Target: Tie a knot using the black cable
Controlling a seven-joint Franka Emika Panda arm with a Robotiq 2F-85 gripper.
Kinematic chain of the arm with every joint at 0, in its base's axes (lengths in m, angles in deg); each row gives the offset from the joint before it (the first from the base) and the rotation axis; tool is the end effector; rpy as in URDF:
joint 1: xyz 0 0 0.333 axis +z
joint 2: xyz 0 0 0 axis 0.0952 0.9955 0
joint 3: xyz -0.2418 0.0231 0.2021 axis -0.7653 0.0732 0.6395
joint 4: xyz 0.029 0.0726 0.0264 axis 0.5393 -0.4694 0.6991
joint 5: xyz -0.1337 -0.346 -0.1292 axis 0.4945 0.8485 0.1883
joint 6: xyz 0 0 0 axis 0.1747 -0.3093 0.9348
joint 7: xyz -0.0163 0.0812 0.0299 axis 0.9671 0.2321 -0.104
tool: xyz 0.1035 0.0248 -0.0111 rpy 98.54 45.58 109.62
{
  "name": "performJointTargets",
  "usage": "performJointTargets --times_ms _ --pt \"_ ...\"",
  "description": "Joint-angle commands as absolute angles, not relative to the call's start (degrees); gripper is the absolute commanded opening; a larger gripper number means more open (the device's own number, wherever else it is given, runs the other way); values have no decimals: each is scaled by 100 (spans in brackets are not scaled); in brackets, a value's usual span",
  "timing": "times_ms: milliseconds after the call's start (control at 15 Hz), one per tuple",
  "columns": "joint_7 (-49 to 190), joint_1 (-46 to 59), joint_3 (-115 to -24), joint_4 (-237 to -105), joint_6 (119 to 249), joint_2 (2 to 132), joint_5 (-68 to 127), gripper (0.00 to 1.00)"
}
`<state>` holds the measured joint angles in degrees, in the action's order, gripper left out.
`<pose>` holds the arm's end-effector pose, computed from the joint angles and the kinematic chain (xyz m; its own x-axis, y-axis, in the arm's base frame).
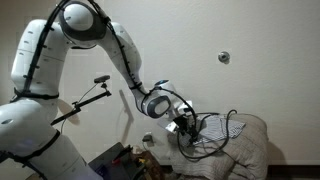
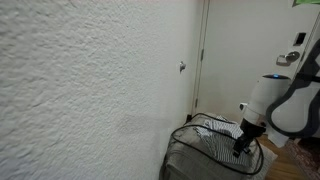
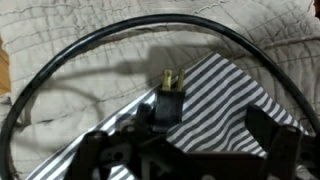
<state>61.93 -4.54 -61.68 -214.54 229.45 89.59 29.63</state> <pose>0.4745 -0.0429 0.0517 0.9953 -0.0085 0.0965 -0.0055 -0.9995 -0.0305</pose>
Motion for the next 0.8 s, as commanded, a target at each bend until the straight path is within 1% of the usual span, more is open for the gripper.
performJointTargets --times_ms 0,733 --pt "6251 -628 -6016 -21402 22792 8950 2821 100" --pt "6194 -994 -5713 -21356 22826 9020 2821 100"
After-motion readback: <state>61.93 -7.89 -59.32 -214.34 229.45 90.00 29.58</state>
